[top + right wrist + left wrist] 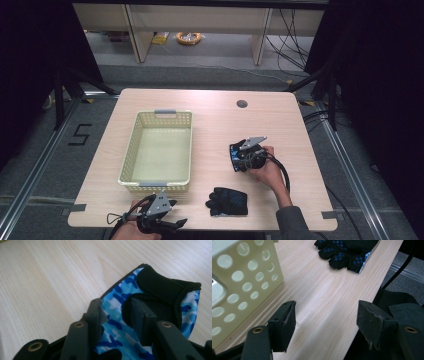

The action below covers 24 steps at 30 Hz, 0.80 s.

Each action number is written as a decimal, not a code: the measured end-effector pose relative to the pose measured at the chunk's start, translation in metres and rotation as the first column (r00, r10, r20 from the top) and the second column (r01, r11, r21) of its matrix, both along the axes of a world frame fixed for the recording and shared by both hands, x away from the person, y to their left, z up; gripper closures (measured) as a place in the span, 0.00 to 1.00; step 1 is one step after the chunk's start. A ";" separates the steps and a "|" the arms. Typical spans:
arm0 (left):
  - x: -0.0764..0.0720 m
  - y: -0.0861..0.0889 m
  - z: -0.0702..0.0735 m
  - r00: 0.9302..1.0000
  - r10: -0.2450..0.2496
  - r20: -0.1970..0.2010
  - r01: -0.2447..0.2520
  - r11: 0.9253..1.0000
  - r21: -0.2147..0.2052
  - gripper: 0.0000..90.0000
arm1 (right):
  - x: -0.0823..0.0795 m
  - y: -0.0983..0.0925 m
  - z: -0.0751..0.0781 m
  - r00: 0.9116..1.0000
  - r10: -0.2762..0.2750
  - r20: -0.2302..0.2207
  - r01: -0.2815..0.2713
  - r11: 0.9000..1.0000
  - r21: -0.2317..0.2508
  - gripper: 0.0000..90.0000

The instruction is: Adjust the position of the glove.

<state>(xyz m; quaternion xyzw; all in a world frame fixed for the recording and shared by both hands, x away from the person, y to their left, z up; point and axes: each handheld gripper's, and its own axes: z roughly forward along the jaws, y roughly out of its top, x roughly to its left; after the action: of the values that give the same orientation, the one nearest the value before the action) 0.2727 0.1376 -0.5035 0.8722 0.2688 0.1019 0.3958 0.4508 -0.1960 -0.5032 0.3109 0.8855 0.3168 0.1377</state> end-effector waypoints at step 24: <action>-0.001 0.001 0.000 1.000 0.024 -0.010 -0.024 1.000 -0.004 0.35 | -0.032 0.000 0.041 0.992 -0.112 0.050 0.095 0.963 0.252 1.00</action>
<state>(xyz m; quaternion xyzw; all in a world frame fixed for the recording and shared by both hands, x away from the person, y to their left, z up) 0.2720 0.1387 -0.5035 0.8685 0.2814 0.1020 0.3952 0.4187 -0.1959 -0.4617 0.3613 0.8162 0.4278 0.1423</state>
